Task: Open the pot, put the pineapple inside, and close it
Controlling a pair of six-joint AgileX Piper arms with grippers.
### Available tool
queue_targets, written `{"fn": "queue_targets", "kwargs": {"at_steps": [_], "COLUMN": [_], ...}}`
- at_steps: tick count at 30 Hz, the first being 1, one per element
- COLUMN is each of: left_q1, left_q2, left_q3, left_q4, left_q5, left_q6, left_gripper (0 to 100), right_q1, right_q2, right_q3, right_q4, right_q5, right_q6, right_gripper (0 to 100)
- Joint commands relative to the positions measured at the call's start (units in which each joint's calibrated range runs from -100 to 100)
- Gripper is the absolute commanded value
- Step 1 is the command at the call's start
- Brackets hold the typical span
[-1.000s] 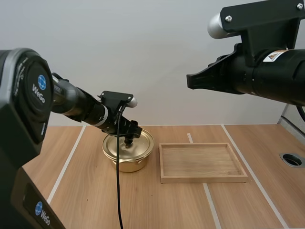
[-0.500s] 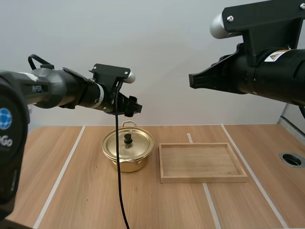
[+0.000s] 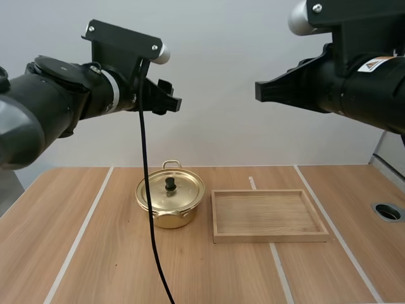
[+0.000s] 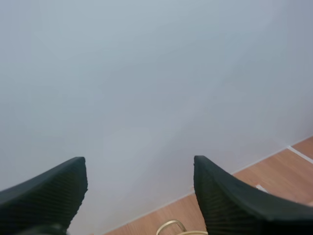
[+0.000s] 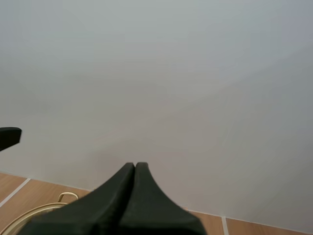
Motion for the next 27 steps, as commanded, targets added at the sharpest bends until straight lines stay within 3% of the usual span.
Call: {"fn": "queue_targets", "kwargs": {"at_steps": [1,5,11,16,23,27], "left_q1": [0.07,0.07,0.07,0.07,0.07,0.07], "left_q2": [-4.67,-10.14,-21.3,-31.86,-45.41,-51.69], "left_q3": [-0.29,0.86,5.11,11.99,21.51,26.93], "left_q4": [-1.06,-0.83,-0.83,-0.99,-0.54,2.85], "left_q5": [-3.34,-3.86,-13.8,-22.8,-23.18,-23.18], "left_q6": [-1.85,-3.69,-9.98,-15.23,-18.11,-18.19], "left_gripper": [74,0,0,0,0,0], "right_q1": [-0.2,-0.2,-1.45,-3.71,-3.95,-3.95], "right_q2": [-0.71,-0.71,-2.5,-6.62,-13.11,-17.37], "right_q3": [-0.11,-0.11,-0.11,0.93,11.62,18.22], "right_q4": [0.11,0.11,3.47,11.39,13.2,13.2], "right_q5": [-4.88,-5.11,-4.7,-4.87,-8.53,-10.39], "right_q6": [-0.17,-0.25,-0.03,-0.03,-0.03,-0.03], "right_gripper": [0,0,0,0,0,0]}}
